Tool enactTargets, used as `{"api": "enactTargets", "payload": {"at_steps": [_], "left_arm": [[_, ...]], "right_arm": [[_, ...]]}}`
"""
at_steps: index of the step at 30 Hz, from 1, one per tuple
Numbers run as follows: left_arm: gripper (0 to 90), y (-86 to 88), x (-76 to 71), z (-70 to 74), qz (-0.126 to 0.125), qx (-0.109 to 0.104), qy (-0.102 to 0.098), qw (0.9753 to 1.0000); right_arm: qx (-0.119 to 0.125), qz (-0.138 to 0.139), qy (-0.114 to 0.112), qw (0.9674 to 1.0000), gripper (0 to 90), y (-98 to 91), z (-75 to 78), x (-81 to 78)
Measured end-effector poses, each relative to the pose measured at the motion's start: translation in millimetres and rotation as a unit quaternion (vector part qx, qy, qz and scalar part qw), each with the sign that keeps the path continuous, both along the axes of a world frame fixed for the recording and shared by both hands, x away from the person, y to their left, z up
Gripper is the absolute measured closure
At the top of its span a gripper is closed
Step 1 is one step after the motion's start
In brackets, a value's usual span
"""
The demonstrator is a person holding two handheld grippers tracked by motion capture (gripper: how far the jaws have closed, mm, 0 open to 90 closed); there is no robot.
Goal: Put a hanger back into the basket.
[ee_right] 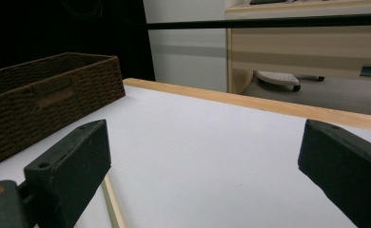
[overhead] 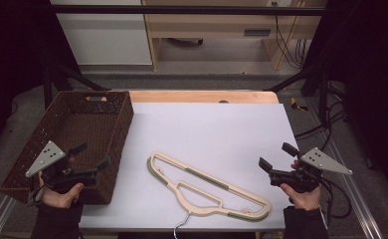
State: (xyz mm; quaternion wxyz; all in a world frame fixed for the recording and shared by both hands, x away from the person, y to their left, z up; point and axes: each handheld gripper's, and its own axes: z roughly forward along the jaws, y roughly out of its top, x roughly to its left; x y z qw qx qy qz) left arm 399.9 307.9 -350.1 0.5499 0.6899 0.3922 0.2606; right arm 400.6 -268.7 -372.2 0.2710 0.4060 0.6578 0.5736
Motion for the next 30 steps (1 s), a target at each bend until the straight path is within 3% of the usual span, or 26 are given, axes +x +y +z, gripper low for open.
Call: {"api": "enactTargets", "payload": {"at_steps": [7,11,18,19,23,26,27,30], "left_arm": [[5.8,-6.3,0.5,-2.6,-0.008,0.007,0.001,0.9999],[5.9,-3.4,1.1,-3.0,-0.007,0.007,0.0,1.0],[6.0,-4.4,1.2,-3.0,-0.007,0.01,-0.002,0.9999],[6.0,-4.4,1.1,-2.8,-0.007,0.009,-0.002,0.9999],[6.0,-5.7,0.5,-2.6,-0.008,0.01,-0.003,0.9999],[6.0,-8.6,0.8,-4.0,-0.012,0.013,-0.002,0.9998],[6.0,-8.6,0.8,-4.0,-0.012,0.013,-0.002,0.9998],[6.0,-11.4,1.9,-5.4,-0.014,0.014,-0.001,0.9998]], "right_arm": [[-0.007,0.02,0.002,0.9998,7.0,6.2,4.6,-3.0],[-0.03,0.046,0.008,0.9985,8.8,21.0,7.9,-4.1],[-0.047,0.079,0.027,0.9954,11.1,42.5,4.4,-3.4],[-0.06,0.095,0.036,0.993,12.6,52.3,1.4,-3.2],[-0.074,0.122,0.049,0.9886,16.4,67.6,-3.2,-3.5],[-0.084,0.15,0.059,0.9833,20.2,78.2,-6.1,-4.1],[-0.084,0.15,0.059,0.9833,20.2,78.2,-6.1,-4.1],[-0.098,0.183,0.076,0.9753,23.4,91.1,-10.5,-6.3]]}}
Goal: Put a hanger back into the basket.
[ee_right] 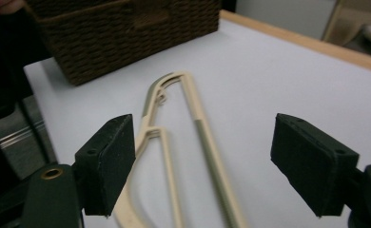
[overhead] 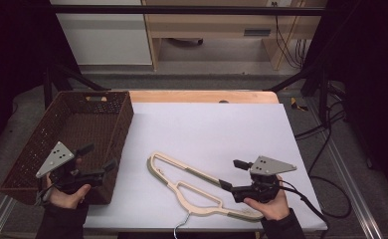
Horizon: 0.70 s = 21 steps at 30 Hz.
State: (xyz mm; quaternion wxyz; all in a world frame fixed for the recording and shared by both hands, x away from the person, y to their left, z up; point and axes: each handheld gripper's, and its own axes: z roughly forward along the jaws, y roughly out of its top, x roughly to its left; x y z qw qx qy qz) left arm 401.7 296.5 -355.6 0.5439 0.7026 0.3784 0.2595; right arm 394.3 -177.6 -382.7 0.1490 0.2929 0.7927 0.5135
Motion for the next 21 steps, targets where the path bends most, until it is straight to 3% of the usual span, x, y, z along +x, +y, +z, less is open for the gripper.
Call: {"api": "enactTargets", "payload": {"at_steps": [1,2,3,10,14,18,20,21], "left_arm": [[6.0,-1.0,0.4,-0.8,-0.002,0.002,0.001,1.0],[6.0,-2.4,0.6,-1.6,-0.003,0.004,0.003,1.0],[6.0,-3.8,0.8,-2.2,-0.004,0.005,0.004,1.0],[5.9,-11.9,0.9,-4.2,-0.017,0.015,0.005,0.9997],[5.7,-15.2,1.4,-5.5,-0.021,0.018,0.006,0.9996],[5.7,-20.3,1.2,-6.6,-0.027,0.019,0.007,0.9994],[5.6,-23.6,0.8,-6.8,-0.033,0.023,0.005,0.9992],[5.6,-25.5,0.4,-7.0,-0.035,0.025,0.006,0.9991]], "right_arm": [[-0.007,0.017,0.011,0.9998,25.6,5.7,-3.1,-0.8],[-0.007,0.017,0.011,0.9998,25.6,5.7,-3.1,-0.8],[-0.016,0.041,0.025,0.9987,27.1,13.7,-8.5,-0.9],[-0.043,0.072,0.055,0.9949,30.0,31.0,-27.8,-0.4],[-0.066,0.101,0.077,0.9897,31.1,42.9,-40.8,-2.9],[-0.082,0.119,0.082,0.9861,32.5,52.1,-48.5,-4.1],[-0.105,0.136,0.089,0.9811,34.7,61.3,-57.9,-4.3],[-0.105,0.136,0.089,0.9811,34.7,61.3,-57.9,-4.3]]}}
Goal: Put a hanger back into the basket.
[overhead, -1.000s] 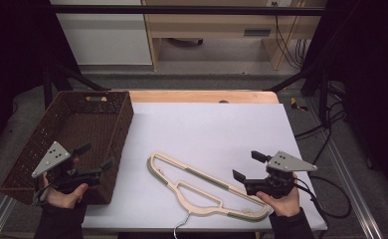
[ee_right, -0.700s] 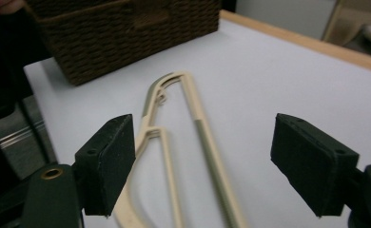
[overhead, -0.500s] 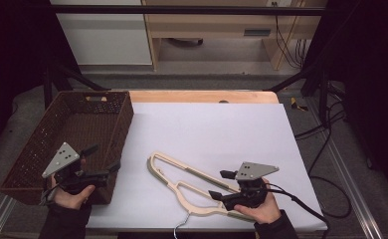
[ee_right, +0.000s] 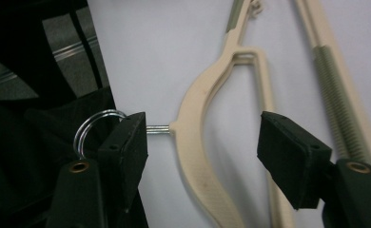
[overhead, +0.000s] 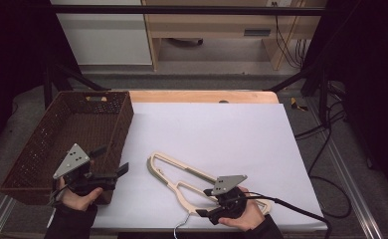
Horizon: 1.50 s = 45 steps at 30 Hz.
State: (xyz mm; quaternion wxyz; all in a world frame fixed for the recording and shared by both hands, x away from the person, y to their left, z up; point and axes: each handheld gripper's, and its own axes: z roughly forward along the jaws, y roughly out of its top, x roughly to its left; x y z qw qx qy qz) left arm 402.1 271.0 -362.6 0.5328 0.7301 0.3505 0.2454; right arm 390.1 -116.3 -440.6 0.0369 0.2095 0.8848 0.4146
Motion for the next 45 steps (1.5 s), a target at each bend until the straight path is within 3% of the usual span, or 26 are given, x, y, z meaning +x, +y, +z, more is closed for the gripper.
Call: {"api": "enactTargets", "payload": {"at_steps": [2,11,19,24,30,38,41,42,43,45], "left_arm": [[5.5,-3.8,-0.2,-0.7,-0.006,0.001,0.0,1.0],[5.6,-18.9,-1.1,-4.2,-0.029,0.014,0.005,0.9995],[5.7,-31.6,1.3,-12.0,-0.043,0.025,0.017,0.9986],[5.7,-39.9,2.7,-17.7,-0.056,0.038,0.024,0.9974],[5.7,-49.4,4.6,-25.9,-0.07,0.049,0.034,0.9957],[5.6,-61.7,5.0,-35.1,-0.097,0.067,0.043,0.9921],[5.7,-66.7,4.9,-39.0,-0.112,0.077,0.045,0.9897],[5.8,-70.5,3.9,-40.5,-0.124,0.084,0.044,0.9878],[6.0,-70.5,3.9,-40.5,-0.124,0.084,0.044,0.9878],[6.2,-74.5,2.7,-41.5,-0.138,0.095,0.043,0.985]], "right_arm": [[-0.013,0.012,0.016,0.9997,40.1,5.3,-9.2,0.8],[-0.038,0.038,0.028,0.9982,53.4,12.7,-26.9,4.6],[-0.042,0.059,0.022,0.9971,61.6,15.9,-31.4,6.5],[-0.056,0.073,0.005,0.9957,66.6,18.7,-33.8,7.3],[-0.049,0.087,0.004,0.995,70.8,17.7,-35.2,11.0],[-0.035,0.091,-0.004,0.9952,71.1,14.8,-29.9,12.4],[-0.029,0.09,-0.006,0.9955,71.5,13.4,-26.8,12.9],[-0.025,0.091,-0.005,0.9956,71.6,12.5,-24.8,13.6],[-0.025,0.091,-0.005,0.9956,71.6,12.5,-24.8,13.6],[-0.021,0.095,-0.005,0.9952,71.8,10.8,-21.8,14.9]]}}
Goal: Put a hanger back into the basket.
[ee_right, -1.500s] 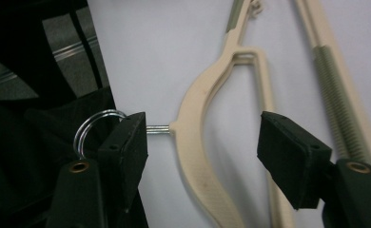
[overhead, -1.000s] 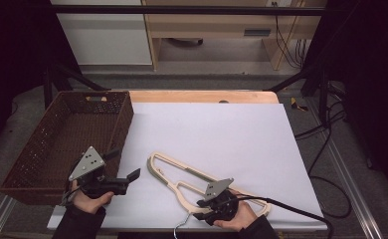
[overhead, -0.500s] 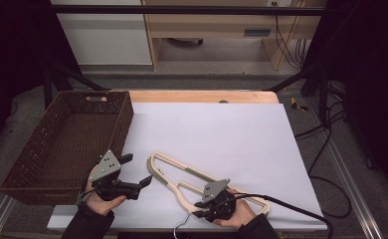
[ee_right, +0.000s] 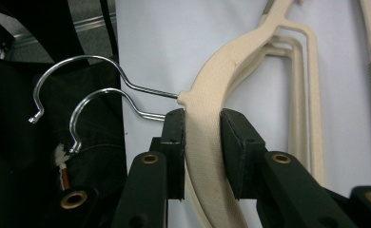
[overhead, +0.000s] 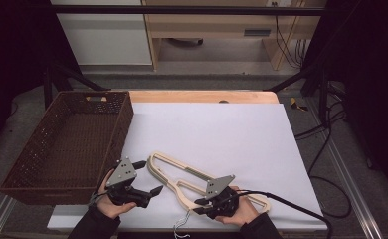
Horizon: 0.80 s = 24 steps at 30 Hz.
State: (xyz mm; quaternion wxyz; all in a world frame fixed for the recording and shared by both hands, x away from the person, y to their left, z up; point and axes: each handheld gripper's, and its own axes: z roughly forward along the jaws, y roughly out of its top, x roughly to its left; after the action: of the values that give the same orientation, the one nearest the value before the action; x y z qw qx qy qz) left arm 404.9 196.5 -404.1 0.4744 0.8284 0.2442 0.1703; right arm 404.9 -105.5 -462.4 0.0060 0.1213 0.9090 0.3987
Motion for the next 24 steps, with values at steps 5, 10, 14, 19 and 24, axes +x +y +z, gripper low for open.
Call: {"api": "enactTargets", "payload": {"at_steps": [5,10,14,19,24], "left_arm": [[9.0,-11.7,-0.7,-8.1,-0.038,0.038,-0.003,0.9985],[13.9,-27.5,2.1,-18.3,-0.083,0.09,-0.005,0.9925],[17.8,-40.1,4.5,-25.2,-0.112,0.127,-0.02,0.9854],[24.7,-58.7,6.7,-27.6,-0.144,0.164,-0.049,0.9748],[31.5,-70.5,5.6,-35.7,-0.17,0.198,-0.089,0.9613]], "right_arm": [[0.017,0.004,0.007,0.9998,72.2,-5.1,9.3,3.7],[0.026,0.007,0.017,0.9995,72.4,-8.2,13.4,7.3],[0.033,0.005,0.018,0.9993,72.6,-10.5,16.5,8.8],[0.043,0.005,0.022,0.9988,72.7,-13.4,18.6,10.8],[0.046,0.003,0.024,0.9986,72.8,-15.5,19.6,11.1]]}}
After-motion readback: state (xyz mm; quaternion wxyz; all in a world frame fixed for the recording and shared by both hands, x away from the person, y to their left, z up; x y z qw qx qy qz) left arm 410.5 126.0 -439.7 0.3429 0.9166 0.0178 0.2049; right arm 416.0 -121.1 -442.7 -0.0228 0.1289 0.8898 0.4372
